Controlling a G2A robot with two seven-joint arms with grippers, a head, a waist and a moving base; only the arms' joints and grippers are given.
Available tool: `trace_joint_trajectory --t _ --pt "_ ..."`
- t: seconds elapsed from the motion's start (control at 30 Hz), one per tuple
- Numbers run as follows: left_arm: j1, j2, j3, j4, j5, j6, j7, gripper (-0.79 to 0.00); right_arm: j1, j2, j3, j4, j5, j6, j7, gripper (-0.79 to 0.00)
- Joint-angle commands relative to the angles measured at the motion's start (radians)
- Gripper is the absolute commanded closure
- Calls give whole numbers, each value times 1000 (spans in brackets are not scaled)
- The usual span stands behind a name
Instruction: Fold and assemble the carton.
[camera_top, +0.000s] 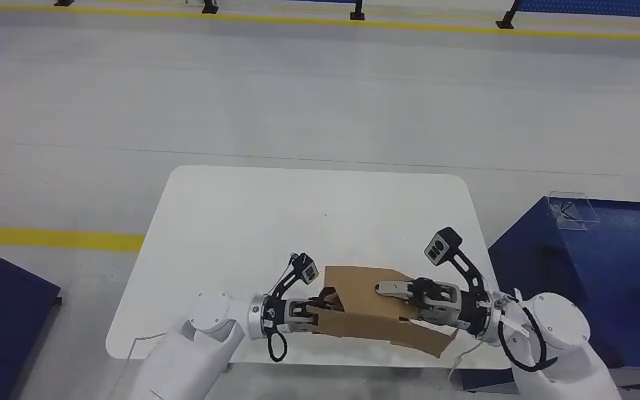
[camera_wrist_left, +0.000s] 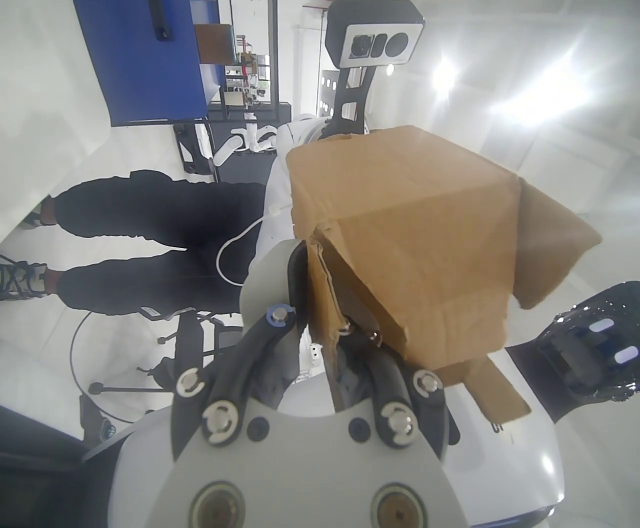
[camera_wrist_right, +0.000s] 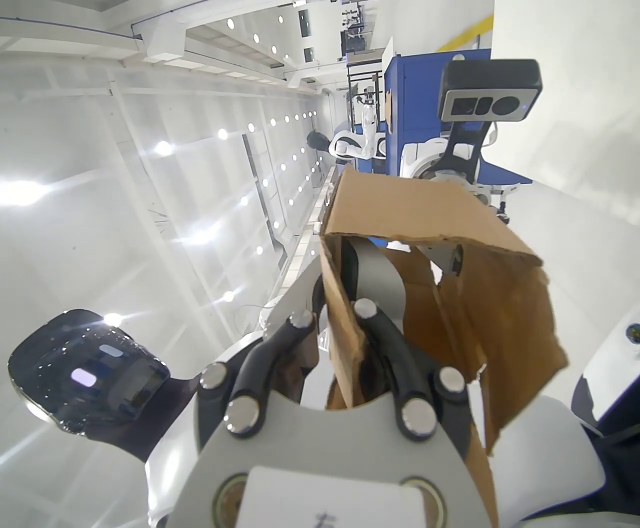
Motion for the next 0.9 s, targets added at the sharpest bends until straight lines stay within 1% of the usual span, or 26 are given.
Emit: trace_joint_trajectory --t 0.0,0.13,0.2,0.3,0.4,0.47,0.57,0.67,0.7,0.77,0.87 --pt "2 4 -10 1 26 7 16 -785 0 1 4 -2 9 -6 -8 0" --pt "17 21 -83 -8 123 -29 105 -785 -1 3 16 1 20 -25 -24 0" --pt "38 33 -133 -29 174 -51 140 -785 -1 1 28 12 64 -26 -51 0" --pt "81 52 -212 -81 272 -89 203 -785 -1 1 28 12 64 -26 -51 0" --pt "134 67 -283 -155 359 -145 270 -785 -1 1 28 12 64 -26 -51 0" --pt "170 76 -333 -213 455 -203 336 -785 -1 1 28 12 64 -26 -51 0" --pt "232 85 -393 -315 626 -270 461 -785 -1 1 28 12 64 -26 -51 0" --pt "291 89 -435 -420 820 -325 603 -785 -1 1 28 12 64 -26 -51 0" --pt "310 90 -443 -454 890 -337 647 -785 -1 1 27 5 46 -42 -70 0" --pt "344 89 -450 -513 1007 -366 735 -785 0 2 26 -7 -20 -117 -89 0" --pt "385 86 -441 -577 1165 -402 850 -785 3 4 27 -2 -86 -215 -75 0"
